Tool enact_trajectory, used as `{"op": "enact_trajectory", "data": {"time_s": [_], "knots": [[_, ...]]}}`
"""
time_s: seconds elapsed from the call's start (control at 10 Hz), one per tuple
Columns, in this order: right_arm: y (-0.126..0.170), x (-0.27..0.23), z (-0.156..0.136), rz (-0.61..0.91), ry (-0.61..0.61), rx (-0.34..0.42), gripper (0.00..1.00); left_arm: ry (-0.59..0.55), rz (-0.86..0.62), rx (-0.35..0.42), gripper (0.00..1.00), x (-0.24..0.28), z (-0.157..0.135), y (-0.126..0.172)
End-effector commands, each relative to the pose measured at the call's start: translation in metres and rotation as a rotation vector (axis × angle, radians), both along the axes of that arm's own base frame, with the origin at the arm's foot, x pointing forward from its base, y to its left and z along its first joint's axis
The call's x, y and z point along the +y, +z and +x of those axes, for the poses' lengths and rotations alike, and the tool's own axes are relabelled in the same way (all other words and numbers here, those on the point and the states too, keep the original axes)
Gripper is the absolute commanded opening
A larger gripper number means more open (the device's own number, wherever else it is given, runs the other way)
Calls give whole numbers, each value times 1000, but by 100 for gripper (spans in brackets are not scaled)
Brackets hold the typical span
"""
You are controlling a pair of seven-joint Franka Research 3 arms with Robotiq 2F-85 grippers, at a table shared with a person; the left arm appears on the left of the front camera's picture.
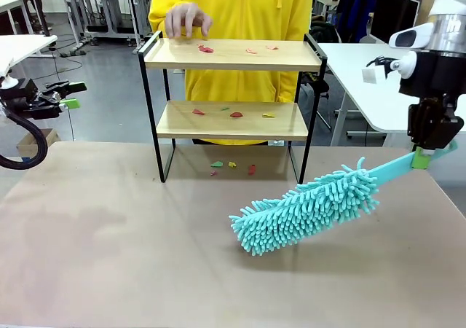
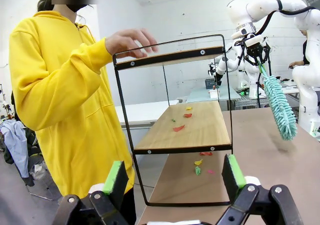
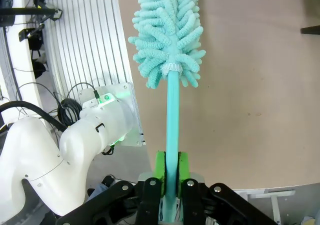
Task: Clean the shelf.
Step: Clean the specific section of the Shelf indicated by the human with the Duster.
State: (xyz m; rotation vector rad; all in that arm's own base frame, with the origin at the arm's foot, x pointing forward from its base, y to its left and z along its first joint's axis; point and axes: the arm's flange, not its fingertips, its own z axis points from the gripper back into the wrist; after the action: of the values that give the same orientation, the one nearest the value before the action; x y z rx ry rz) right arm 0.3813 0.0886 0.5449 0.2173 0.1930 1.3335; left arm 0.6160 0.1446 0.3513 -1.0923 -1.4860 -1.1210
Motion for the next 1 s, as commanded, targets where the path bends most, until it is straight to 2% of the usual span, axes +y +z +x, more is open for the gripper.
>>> {"op": "enact_trajectory", "data": {"time_s": [0.0,0.9], "knots": [[3,-2,-3,8,1,0,13,2,4,-7,100,-1,-2,1],[3,-2,-3,8,1,0,13,2,4,-7,100,-1,-2,1]]}}
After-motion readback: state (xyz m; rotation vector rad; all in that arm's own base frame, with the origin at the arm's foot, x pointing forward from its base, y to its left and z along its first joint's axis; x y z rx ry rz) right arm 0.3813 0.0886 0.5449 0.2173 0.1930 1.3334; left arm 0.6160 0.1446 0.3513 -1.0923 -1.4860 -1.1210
